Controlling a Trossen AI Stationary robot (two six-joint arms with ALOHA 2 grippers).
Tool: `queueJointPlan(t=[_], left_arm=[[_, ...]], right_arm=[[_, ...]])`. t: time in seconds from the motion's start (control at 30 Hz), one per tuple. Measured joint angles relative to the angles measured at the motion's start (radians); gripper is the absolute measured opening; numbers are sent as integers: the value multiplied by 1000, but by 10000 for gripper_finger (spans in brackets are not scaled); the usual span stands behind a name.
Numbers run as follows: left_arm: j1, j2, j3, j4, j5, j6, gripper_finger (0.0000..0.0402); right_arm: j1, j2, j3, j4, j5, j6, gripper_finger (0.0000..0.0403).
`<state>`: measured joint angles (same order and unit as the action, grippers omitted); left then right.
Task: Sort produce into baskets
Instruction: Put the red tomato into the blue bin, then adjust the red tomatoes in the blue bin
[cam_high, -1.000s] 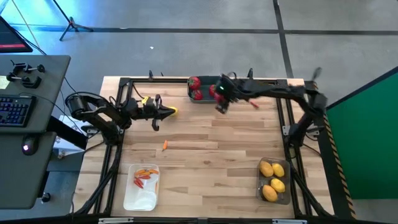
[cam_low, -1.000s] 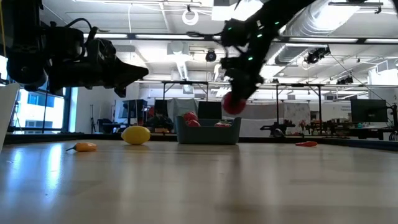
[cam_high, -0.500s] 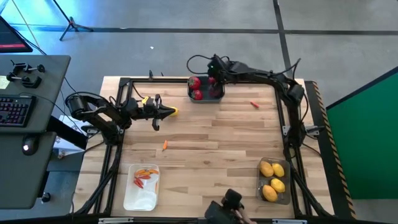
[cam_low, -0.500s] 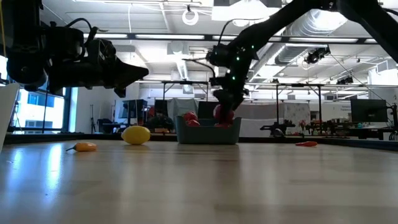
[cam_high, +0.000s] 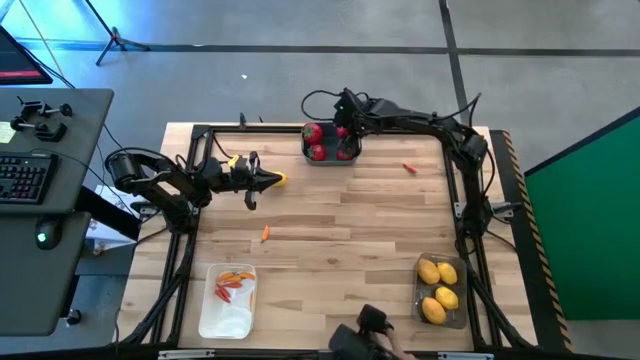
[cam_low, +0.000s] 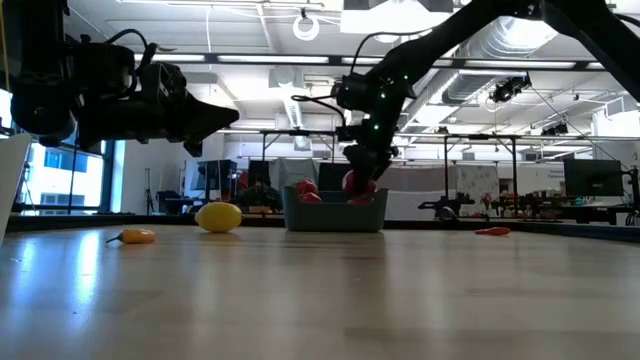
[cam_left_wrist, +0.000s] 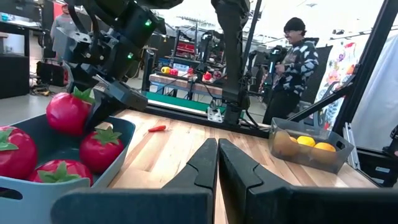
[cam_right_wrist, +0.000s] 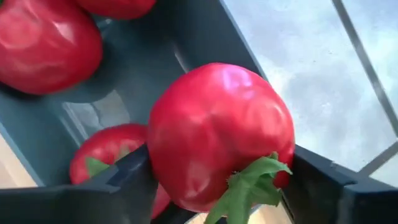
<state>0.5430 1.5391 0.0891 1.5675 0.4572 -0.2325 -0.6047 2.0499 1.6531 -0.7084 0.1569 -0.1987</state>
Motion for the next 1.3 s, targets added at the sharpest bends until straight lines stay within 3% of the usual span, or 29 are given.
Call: queueJointPlan(t=[0.2,0.33,0.47,0.57,0.87,1.3], left_arm=[[0,0,0,0,0,0,0],[0,0,0,-5,0,0,0],[0,0,0,-6,0,0,0],[0,0,0,-7,0,0,0],[0,0,0,-31,0,0,0],[0,0,0,-49,0,0,0]], right_arm=[[28,0,0,10,31,-8,378],[54,0,18,-3,34,-26,383],[79,-2,47,67,14,-14,341],[93,0,47,169,-19,0,284],[88,75,47,350,-70,-6,19],[61,97,47,301,-85,34,7]])
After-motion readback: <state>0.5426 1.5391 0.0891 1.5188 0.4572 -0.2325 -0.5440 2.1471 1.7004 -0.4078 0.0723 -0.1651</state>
